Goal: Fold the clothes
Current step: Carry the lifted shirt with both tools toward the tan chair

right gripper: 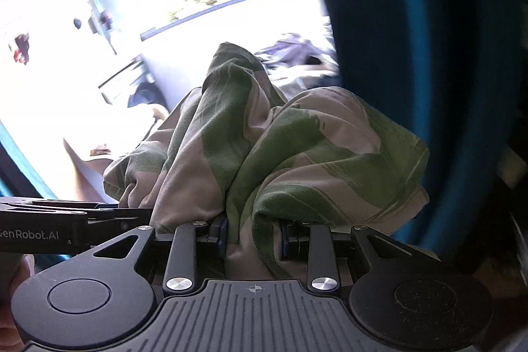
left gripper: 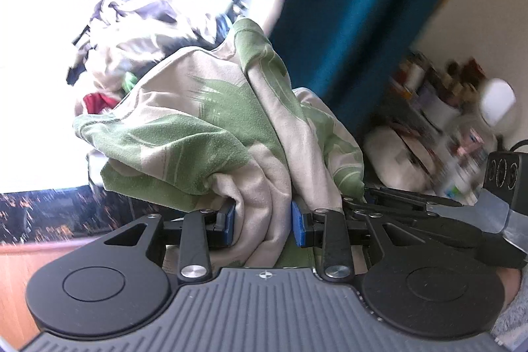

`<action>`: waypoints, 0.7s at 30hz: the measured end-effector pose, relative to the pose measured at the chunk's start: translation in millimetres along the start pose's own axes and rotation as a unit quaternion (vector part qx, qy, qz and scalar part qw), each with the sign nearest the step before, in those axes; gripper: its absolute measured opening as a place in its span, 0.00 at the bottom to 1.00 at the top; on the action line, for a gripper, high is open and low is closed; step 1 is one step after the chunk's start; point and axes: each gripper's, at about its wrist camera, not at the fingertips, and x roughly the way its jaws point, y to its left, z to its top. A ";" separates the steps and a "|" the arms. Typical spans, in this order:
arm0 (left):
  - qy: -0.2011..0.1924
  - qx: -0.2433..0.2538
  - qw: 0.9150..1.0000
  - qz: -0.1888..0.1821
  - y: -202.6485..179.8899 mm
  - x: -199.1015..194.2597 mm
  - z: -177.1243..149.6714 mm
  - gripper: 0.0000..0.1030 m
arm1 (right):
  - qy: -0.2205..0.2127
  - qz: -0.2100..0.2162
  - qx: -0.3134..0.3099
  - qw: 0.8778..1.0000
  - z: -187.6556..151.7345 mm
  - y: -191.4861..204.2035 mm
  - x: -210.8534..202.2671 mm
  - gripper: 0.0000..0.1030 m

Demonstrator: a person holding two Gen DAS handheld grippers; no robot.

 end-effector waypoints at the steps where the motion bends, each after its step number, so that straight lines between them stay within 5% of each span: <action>1: -0.004 -0.009 1.000 0.004 12.8 2.1 9.1 0.32 | 0.004 0.004 -0.008 1.000 11.4 5.2 14.6 0.26; 10: -0.017 -0.055 0.998 0.010 140.6 27.2 78.3 0.32 | 0.030 0.001 -0.042 0.999 70.4 71.6 141.3 0.26; 21: 0.013 -0.010 1.000 -0.018 320.8 28.3 182.1 0.32 | 0.028 -0.039 -0.012 0.999 142.3 194.4 297.0 0.26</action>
